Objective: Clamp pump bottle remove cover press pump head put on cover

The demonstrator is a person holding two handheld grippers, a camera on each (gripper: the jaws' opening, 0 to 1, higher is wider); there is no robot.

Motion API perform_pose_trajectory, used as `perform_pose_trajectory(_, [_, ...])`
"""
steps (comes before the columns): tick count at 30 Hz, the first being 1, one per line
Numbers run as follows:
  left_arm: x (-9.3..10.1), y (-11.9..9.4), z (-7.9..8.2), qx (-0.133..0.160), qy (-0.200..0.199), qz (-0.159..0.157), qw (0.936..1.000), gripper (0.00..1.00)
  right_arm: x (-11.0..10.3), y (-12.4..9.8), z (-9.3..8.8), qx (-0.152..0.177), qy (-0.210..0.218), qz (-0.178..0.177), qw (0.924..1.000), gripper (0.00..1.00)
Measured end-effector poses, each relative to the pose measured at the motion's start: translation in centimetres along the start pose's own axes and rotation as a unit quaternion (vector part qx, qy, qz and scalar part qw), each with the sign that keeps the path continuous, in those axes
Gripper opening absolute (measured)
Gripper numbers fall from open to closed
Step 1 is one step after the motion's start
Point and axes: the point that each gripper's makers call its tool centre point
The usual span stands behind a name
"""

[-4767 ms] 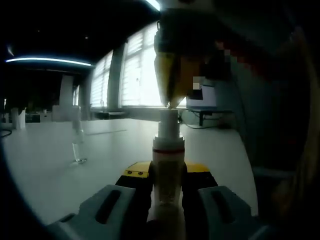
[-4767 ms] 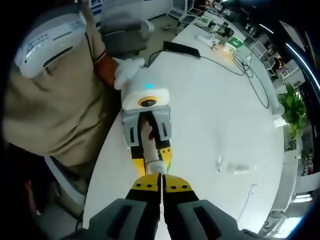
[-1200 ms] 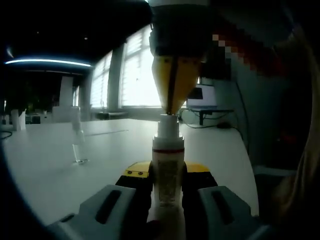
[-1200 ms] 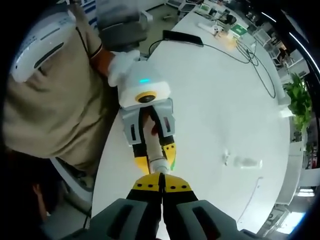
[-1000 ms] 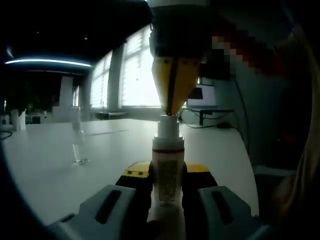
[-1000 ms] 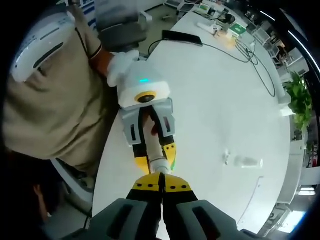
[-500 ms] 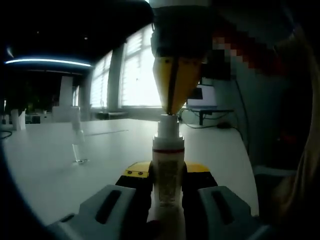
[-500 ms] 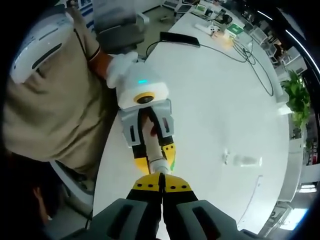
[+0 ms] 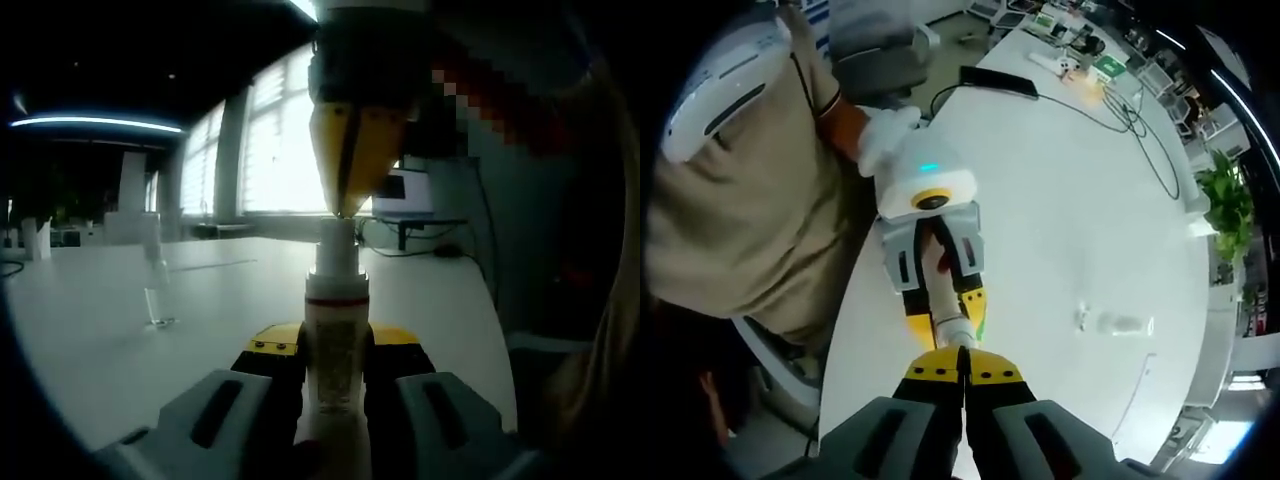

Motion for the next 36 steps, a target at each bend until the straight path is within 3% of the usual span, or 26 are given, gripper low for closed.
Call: perform_pose_trajectory(36, [-0.09, 0.01, -0.09, 0.000, 0.002, 0.000, 1.0000, 0.13, 0.11, 0.17, -0.14, 0.001, 0.015, 0.008, 0.9999, 0.00])
Point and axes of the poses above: the point that each gripper's makers call its tool centre point, and the gripper's own axes: y roughly forward along the fingers, x roughly to its right, z roughly out of its top, and after that the axes turned 1 degree about x, right-handed
